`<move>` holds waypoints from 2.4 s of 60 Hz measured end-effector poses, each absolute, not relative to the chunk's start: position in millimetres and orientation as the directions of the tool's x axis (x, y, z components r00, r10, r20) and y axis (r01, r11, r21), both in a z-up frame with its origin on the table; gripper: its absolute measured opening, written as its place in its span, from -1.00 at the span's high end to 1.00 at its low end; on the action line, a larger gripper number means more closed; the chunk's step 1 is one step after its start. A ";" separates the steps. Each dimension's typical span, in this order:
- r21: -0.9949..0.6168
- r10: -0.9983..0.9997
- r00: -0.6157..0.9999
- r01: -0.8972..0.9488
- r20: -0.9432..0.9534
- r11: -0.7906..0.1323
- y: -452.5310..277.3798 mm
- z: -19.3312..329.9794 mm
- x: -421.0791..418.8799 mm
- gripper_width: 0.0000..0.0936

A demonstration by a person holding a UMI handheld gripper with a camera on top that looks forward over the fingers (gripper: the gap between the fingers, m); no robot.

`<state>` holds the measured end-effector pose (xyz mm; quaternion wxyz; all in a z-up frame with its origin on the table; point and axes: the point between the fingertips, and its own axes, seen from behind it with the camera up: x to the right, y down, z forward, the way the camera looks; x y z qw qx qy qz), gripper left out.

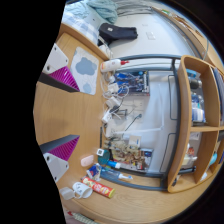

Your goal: Arrange mouse

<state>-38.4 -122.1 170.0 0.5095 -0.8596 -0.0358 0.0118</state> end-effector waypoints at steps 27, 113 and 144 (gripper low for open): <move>-0.799 -0.131 0.991 -0.061 0.022 -0.598 -102.8 44.3 143.9 -0.83; -0.813 -0.178 0.983 -0.131 -0.034 -0.567 118.1 138.0 175.0 0.45; -0.855 0.104 0.979 -0.100 -0.176 -0.509 113.4 199.9 -187.8 0.45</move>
